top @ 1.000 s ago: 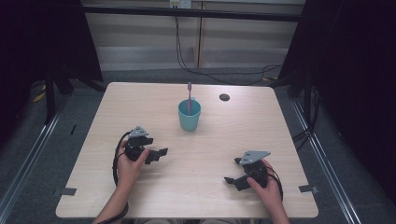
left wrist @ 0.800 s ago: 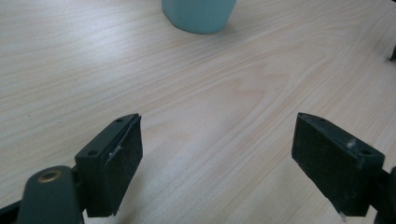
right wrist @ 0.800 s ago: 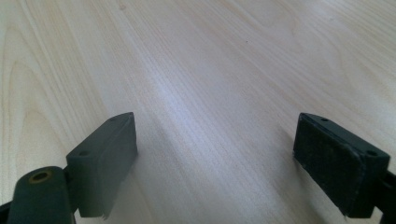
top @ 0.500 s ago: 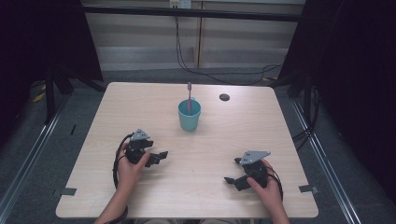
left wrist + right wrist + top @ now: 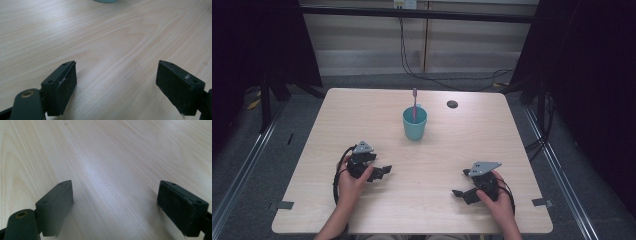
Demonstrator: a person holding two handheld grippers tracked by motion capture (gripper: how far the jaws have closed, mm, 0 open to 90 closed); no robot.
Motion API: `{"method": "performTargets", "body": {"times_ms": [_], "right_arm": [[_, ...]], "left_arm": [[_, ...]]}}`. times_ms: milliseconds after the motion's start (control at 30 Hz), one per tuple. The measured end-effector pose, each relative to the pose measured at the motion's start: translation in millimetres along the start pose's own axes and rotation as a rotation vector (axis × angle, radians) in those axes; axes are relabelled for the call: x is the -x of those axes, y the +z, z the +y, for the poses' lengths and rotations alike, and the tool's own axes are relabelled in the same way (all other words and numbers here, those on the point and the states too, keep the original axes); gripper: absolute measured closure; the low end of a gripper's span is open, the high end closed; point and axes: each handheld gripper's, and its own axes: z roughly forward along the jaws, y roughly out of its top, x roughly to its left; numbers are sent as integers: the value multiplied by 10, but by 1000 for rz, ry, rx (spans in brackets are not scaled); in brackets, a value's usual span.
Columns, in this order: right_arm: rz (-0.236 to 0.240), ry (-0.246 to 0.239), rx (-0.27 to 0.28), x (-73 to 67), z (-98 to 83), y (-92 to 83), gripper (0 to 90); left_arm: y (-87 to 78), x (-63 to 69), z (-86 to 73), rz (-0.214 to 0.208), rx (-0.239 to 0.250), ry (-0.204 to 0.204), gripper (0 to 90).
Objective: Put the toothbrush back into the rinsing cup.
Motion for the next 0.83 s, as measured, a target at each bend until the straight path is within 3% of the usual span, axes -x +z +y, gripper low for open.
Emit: {"method": "performTargets", "body": {"times_ms": [400,600,833], "right_arm": [[1,1,0,-1,0,0,132],[0,1,0,0,0,0,132],[1,1,0,0,0,0,131]], "left_arm": [[4,26,-13,10,-13,30,169],[16,59,-9,33,-31,76,157],[18,62,-9,35,-33,81,154]]}}
